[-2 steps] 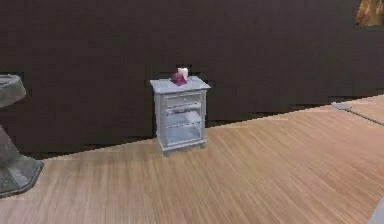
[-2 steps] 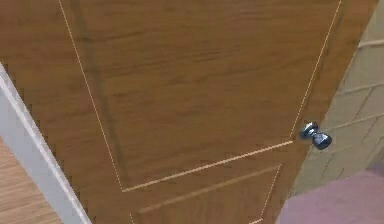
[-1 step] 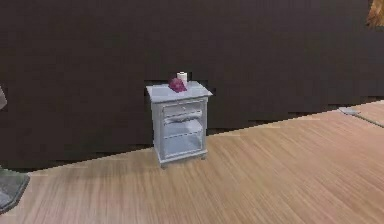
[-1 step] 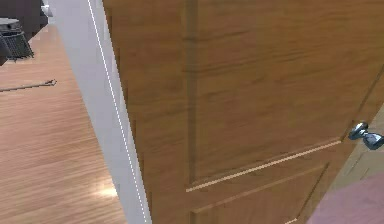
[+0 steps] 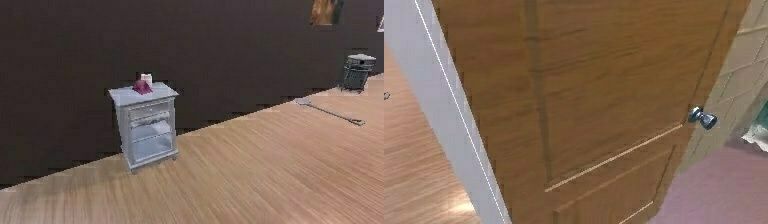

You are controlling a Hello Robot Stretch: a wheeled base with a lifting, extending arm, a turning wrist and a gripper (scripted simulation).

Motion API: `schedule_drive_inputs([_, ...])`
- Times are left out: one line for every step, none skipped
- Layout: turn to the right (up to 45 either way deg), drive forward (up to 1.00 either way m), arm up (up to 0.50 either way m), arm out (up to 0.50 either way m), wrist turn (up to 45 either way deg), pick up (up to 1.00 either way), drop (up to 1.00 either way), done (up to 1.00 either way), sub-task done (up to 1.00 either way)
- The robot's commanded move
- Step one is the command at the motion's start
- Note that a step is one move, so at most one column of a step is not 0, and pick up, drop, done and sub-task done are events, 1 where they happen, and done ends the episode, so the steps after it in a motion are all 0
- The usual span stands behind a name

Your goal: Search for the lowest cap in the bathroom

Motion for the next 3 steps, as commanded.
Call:
schedule_drive_inputs([0.0, 0.2, 0.0, 0.0, 0.0, 0.0, 0.0, 0.0, 0.0])
schedule_drive_inputs([-45.0, 0.0, 0.0, 0.0, 0.0, 0.0, 0.0, 0.0, 0.0])
schedule_drive_inputs([-45.0, 0.0, 0.0, 0.0, 0.0, 0.0, 0.0, 0.0, 0.0])
